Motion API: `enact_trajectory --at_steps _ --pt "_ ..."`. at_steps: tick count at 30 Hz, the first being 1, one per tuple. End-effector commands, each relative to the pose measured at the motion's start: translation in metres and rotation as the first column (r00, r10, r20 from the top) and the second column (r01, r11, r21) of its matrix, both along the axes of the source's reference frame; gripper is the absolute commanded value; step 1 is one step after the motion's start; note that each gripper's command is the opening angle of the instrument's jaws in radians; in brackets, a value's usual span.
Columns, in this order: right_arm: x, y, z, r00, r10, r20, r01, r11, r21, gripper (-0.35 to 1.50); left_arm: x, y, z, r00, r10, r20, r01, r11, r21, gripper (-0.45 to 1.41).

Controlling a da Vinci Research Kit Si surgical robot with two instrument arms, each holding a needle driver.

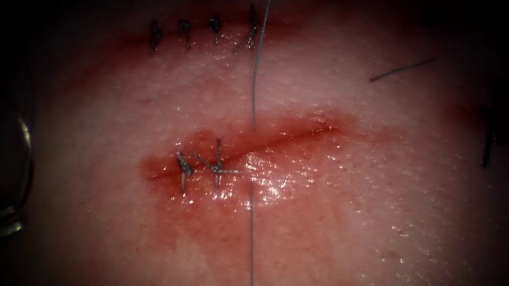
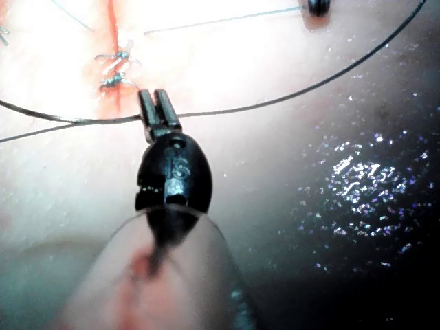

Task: Wound Closure

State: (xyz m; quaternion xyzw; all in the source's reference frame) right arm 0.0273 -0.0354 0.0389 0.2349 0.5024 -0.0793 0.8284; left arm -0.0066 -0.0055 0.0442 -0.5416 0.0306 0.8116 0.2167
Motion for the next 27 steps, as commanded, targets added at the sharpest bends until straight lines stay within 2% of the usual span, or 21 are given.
enact_trajectory --at_steps 1,2,4,5,6,9,12,13,15,16,17,18,20,22,25,26,27 --pt "0.0010 -0.0013 -0.0009 1.000 -0.009 -0.016 0.009 1.000 0.009 -0.35 -0.0006 -0.0007 0.0005 1.000 0.001 0.001 -0.001 1.000 0.002 -0.45" --pt "0.0012 -0.0007 -0.0014 0.999 0.007 -0.043 -0.006 1.000 0.015 -0.35 -0.0006 -0.0007 0.0005 1.000 0.001 0.001 -0.001 1.000 0.002 -0.45" --pt "0.0014 0.0007 -0.0015 0.994 0.101 -0.043 -0.101 0.995 -0.008 0.69 -0.0007 -0.0007 0.0005 1.000 0.001 0.001 -0.001 1.000 0.002 -0.45" --pt "0.0014 0.0015 -0.0013 0.990 0.139 -0.037 -0.139 0.990 -0.016 1.13 -0.0007 -0.0007 0.0005 1.000 0.000 0.001 0.000 1.000 0.002 -0.45" --pt "0.0011 0.0027 -0.0011 0.982 0.187 -0.038 -0.187 0.982 -0.021 1.28 -0.0008 -0.0008 0.0004 1.000 0.002 0.003 -0.002 1.000 0.003 -0.45" --pt "-0.0010 0.0049 -0.0006 0.967 0.256 0.008 -0.255 0.965 -0.061 1.32 -0.0009 -0.0007 0.0005 1.000 0.001 0.003 -0.001 1.000 0.003 -0.45" --pt "-0.0036 0.0073 -0.0001 0.955 0.284 0.089 -0.266 0.948 -0.178 1.32 -0.0011 -0.0006 0.0006 1.000 0.001 0.004 -0.001 1.000 0.002 -0.45" --pt "-0.0056 0.0093 0.0003 0.937 0.317 0.147 -0.274 0.928 -0.254 1.32 -0.0014 -0.0004 0.0008 1.000 -0.001 0.004 0.001 1.000 0.002 -0.45" --pt "-0.0064 0.0102 0.0004 0.927 0.336 0.168 -0.281 0.916 -0.285 1.32 -0.0016 -0.0003 0.0009 1.000 -0.002 0.003 0.002 1.000 0.001 -0.45" --pt "-0.0083 0.0135 0.0007 0.877 0.423 0.227 -0.321 0.869 -0.375 1.28 -0.0022 -0.0001 0.0016 1.000 0.004 0.001 -0.004 1.000 0.000 -0.45" --pt "-0.0083 0.0135 0.0007 0.877 0.423 0.227 -0.321 0.869 -0.375 1.28 -0.0022 -0.0001 0.0016 1.000 0.004 0.001 -0.004 1.000 0.000 -0.45" --pt "-0.0087 0.0156 0.0012 0.839 0.496 0.222 -0.385 0.831 -0.401 1.27 -0.0027 0.0002 0.0022 1.000 0.003 -0.002 -0.003 1.000 -0.003 -0.45" --pt "-0.0087 0.0174 0.0019 0.812 0.552 0.190 -0.457 0.804 -0.379 1.27 -0.0031 0.0005 0.0027 1.000 0.004 -0.006 -0.004 1.000 -0.005 -0.45" --pt "-0.0085 0.0187 0.0028 0.811 0.571 0.124 -0.511 0.796 -0.326 1.32 -0.0034 0.0007 0.0033 1.000 0.005 -0.009 -0.005 1.000 -0.008 -0.45" --pt "-0.0076 0.0201 0.0046 0.780 0.617 0.106 -0.581 0.777 -0.241 1.33 -0.0036 0.0007 0.0041 1.000 0.007 -0.011 -0.007 1.000 -0.003 -0.45" --pt "-0.0070 0.0209 0.0060 0.741 0.662 0.109 -0.646 0.748 -0.150 1.28 -0.0036 0.0006 0.0046 1.000 0.009 -0.013 -0.009 1.000 0.000 -0.45" --pt "-0.0066 0.0215 0.0075 0.685 0.712 0.154 -0.714 0.698 -0.050 1.27 -0.0036 0.0005 0.0051 1.000 0.010 -0.014 -0.009 1.000 0.006 -0.45"
